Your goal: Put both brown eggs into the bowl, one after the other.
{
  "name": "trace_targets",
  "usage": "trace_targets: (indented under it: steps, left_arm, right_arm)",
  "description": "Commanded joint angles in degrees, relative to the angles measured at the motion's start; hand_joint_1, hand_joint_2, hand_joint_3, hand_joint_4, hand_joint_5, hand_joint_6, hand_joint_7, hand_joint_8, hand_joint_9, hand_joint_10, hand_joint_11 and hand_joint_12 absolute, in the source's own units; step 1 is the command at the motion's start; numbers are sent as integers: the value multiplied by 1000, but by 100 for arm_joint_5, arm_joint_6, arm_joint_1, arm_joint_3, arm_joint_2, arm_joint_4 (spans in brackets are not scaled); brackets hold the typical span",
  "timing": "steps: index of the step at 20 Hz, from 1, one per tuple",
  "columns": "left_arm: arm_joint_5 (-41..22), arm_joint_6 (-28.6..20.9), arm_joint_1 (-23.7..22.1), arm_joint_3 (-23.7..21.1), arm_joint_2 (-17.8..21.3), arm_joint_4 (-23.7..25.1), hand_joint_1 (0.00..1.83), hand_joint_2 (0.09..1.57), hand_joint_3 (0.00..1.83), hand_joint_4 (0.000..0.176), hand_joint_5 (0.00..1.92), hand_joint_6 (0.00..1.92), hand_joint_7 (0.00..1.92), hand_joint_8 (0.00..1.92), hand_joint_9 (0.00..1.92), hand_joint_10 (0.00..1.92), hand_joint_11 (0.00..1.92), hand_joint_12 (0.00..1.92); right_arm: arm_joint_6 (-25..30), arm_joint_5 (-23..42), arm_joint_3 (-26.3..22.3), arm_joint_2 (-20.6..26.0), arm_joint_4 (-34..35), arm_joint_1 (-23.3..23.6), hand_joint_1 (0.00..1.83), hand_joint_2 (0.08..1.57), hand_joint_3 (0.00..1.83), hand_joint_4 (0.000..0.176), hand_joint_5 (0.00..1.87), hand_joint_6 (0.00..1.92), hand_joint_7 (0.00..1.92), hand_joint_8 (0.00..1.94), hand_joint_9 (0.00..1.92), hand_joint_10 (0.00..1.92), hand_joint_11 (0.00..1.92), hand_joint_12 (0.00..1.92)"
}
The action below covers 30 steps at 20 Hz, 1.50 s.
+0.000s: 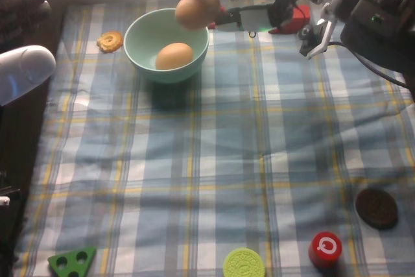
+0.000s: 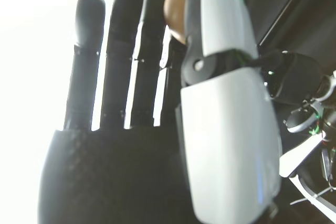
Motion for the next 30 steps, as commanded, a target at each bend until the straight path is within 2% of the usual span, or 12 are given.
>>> trace_targets:
  steps: [1, 5, 10, 11, 13, 16, 17, 20, 21, 22, 26, 30]
  left_arm:
    - [-710, -83, -57, 41, -32, 20, 841, 925, 1, 66, 422, 5, 463, 5, 485, 14, 44, 1165]
    - [-694, -108, -57, 49, -52, 21, 876, 918, 0, 67, 424, 0, 466, 0, 494, 9, 22, 1227]
    - [-688, -122, -74, 62, -67, 30, 879, 918, 0, 58, 440, 4, 467, 2, 495, 7, 18, 1232]
    - [-688, -126, -74, 61, -67, 30, 835, 928, 3, 64, 442, 4, 466, 2, 498, 8, 18, 1226]
    - [-687, -134, -74, 64, -77, 30, 847, 919, 0, 62, 454, 2, 476, 2, 507, 7, 28, 1201]
    - [-686, -146, -77, 68, -82, 30, 854, 911, 0, 59, 469, 6, 486, 4, 516, 9, 29, 1237]
    - [-687, -159, -81, 71, -82, 30, 864, 903, 0, 52, 475, 3, 490, 2, 526, 9, 47, 1215]
    - [-687, -177, -88, 81, -90, 37, 845, 902, 0, 49, 480, 3, 488, 1, 523, 6, 57, 1207]
    - [-686, -177, -88, 80, -91, 37, 857, 903, 0, 54, 477, 1, 485, 0, 515, 3, 57, 1205]
    - [-683, -177, -88, 80, -93, 37, 883, 906, 1, 56, 488, 5, 490, 2, 526, 7, 63, 1211]
    - [-685, -178, -90, 77, -94, 37, 879, 914, 2, 57, 489, 2, 494, 2, 525, 5, 44, 1216]
    - [-672, -194, -89, 70, -97, 35, 864, 927, 1, 45, 511, 4, 497, 1, 523, 2, 35, 1220]
  right_arm:
    - [0, 615, 15, 4, 83, 103, 1256, 1025, 1, 35, 1184, 617, 1208, 631, 1049, 457, 622, 1263]
    - [0, 507, 62, -69, 68, 94, 1277, 1012, 0, 0, 1167, 567, 1308, 533, 1164, 455, 725, 1316]
    - [-1, 383, 127, -149, 53, 91, 1278, 1009, 0, 0, 1230, 431, 1258, 662, 1095, 711, 665, 1484]
    - [-1, 372, 136, -157, 53, 90, 1252, 1042, 1, 8, 1194, 547, 1107, 864, 883, 818, 455, 1554]
    - [-1, 357, 141, -157, 53, 83, 1238, 1064, 1, 41, 1108, 760, 1075, 845, 900, 732, 473, 1490]
    - [-1, 336, 144, -157, 54, 81, 1233, 1073, 1, 41, 1043, 886, 1096, 787, 953, 413, 483, 1336]
    - [-1, 323, 144, -157, 53, 81, 1231, 1082, 0, 27, 997, 931, 1103, 804, 995, 285, 533, 1271]
    - [-1, 302, 151, -155, 54, 81, 1219, 1109, 1, 17, 941, 982, 1035, 960, 949, 162, 434, 1240]
    - [-1, 302, 151, -155, 54, 80, 1187, 1023, 0, 0, 839, 386, 897, 466, 922, 128, 386, 1248]
    - [-1, 302, 150, -155, 54, 77, 1176, 977, 0, 0, 836, 30, 953, 102, 923, 100, 361, 1264]
    - [-1, 301, 137, -153, 54, 64, 1170, 970, 3, 0, 737, 0, 956, 21, 885, 68, 230, 1224]
    - [-1, 301, 130, -153, 53, 47, 1158, 978, 0, 0, 742, 3, 946, 6, 912, 64, 359, 1220]
